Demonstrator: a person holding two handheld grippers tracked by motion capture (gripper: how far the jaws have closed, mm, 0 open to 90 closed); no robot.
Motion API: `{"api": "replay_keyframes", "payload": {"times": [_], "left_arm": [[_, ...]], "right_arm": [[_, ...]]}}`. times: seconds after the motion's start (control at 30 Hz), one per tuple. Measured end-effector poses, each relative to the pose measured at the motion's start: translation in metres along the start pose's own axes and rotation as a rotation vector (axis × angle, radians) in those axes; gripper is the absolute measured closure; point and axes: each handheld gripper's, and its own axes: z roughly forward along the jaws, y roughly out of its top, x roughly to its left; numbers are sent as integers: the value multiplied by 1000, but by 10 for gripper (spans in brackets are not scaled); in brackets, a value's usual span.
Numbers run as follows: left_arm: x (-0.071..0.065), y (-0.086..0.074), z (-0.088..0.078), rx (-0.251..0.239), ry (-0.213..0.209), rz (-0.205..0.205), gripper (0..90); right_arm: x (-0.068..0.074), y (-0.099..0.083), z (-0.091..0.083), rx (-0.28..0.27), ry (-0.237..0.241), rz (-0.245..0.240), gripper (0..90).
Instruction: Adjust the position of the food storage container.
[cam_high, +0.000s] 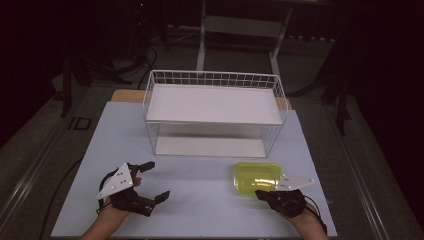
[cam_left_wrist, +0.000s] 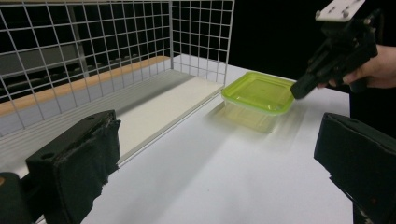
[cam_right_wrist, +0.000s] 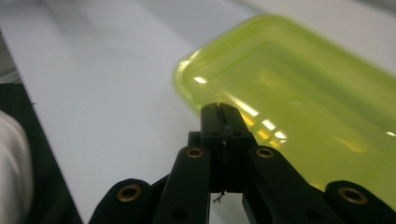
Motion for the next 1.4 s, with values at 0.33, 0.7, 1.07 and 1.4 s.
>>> {"api": "replay_keyframes", "payload": {"times": [0.33, 0.7, 1.07, 1.4], "left_arm": [[0, -1, 1, 1, -4, 4, 9], [2, -3, 1, 3, -9, 0, 9], [3, -5, 2, 8, -16, -9, 9], [2, -5, 4, 14, -15, -11, 9]], "right_arm": [[-42, -10, -38, -41, -169, 20, 898], [-75, -29, -26, -8, -237, 90, 900], [-71, -22, -15, -13, -207, 75, 900], [-60, -7, 3, -10, -145, 31, 900]]}}
